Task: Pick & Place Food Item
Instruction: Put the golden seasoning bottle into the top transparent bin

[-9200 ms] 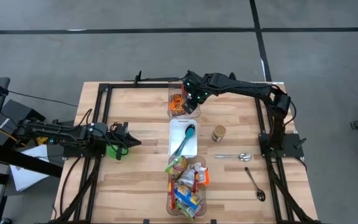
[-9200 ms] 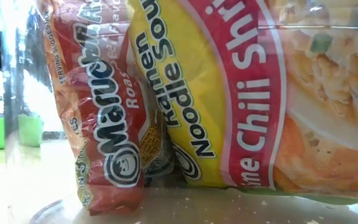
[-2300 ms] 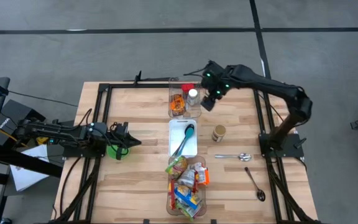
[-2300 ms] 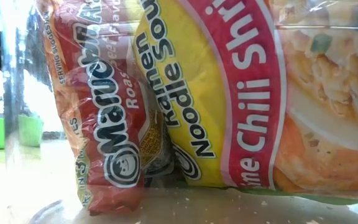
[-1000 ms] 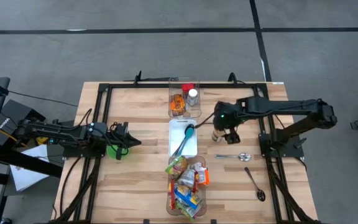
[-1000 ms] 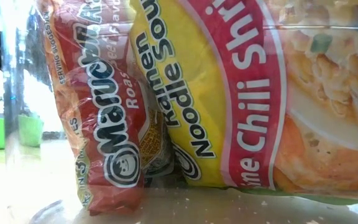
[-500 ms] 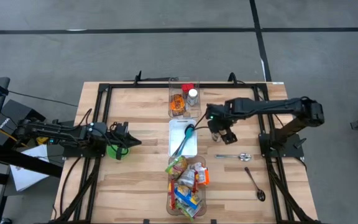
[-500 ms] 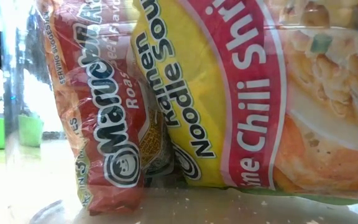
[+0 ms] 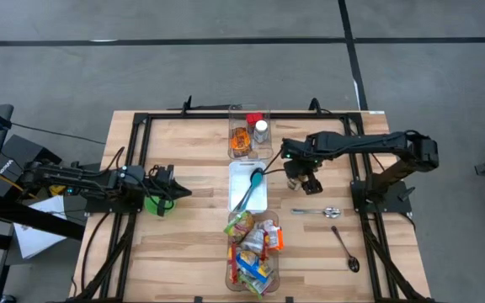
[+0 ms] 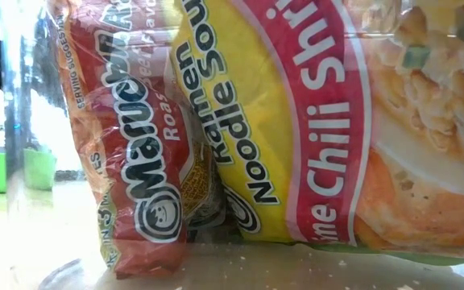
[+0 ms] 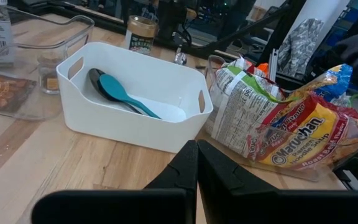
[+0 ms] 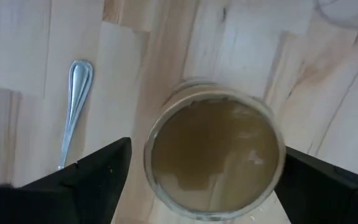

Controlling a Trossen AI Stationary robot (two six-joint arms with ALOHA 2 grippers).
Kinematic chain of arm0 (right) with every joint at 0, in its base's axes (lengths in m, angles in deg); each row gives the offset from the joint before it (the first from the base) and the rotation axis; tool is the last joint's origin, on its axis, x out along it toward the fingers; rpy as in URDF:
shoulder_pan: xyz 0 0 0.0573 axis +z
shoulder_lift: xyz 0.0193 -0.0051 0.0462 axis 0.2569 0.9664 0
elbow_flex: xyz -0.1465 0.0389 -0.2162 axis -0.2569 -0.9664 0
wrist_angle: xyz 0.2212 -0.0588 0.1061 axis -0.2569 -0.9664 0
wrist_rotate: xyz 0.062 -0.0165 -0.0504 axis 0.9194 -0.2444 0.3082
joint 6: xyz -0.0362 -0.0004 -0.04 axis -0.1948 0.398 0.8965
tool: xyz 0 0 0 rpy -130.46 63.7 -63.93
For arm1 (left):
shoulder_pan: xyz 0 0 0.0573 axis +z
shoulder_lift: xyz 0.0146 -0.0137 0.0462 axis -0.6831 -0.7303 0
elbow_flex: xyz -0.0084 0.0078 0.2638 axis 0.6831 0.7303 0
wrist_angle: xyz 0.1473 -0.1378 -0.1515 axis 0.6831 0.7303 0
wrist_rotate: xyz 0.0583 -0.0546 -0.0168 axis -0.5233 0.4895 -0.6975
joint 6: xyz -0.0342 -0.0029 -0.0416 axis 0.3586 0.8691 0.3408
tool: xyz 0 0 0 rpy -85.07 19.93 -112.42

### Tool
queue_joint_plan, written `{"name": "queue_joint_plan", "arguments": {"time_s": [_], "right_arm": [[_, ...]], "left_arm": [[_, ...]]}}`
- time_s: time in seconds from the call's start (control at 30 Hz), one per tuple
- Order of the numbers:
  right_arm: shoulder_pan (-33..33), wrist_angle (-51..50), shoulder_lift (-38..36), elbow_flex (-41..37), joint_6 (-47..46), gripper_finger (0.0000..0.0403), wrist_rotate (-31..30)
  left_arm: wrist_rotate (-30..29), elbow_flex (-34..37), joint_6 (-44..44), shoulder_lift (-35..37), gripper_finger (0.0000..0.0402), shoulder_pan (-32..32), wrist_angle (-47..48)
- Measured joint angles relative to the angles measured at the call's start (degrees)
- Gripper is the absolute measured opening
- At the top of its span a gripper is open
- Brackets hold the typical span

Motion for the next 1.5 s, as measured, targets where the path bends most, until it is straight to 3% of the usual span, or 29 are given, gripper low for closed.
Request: {"name": "queue_joint_plan", "arguments": {"time_s": [0.27, 0.7, 0.97, 1.5], "right_arm": [[-1.49, 1.57, -0.52, 0.05, -1.99, 0.0323, 0.02], [-1.79, 5.16, -0.24, 0.04, -2.62, 0.0314, -0.04], [-1.79, 3.27, -0.28, 0.11, -3.41, 0.0268, -1.05], [-1.79, 2.01, -0.44, 2.63, -13.33, 0.0268, -1.66]], "left_arm": [[0.0, 0.0, 0.0, 0.0, 0.0, -0.01, 0.02], [0.0, 0.0, 0.0, 0.0, 0.0, 0.0, 0.02], [0.0, 0.0, 0.0, 0.0, 0.0, 0.0, 0.02], [0.0, 0.0, 0.0, 0.0, 0.0, -0.01, 0.02]]}}
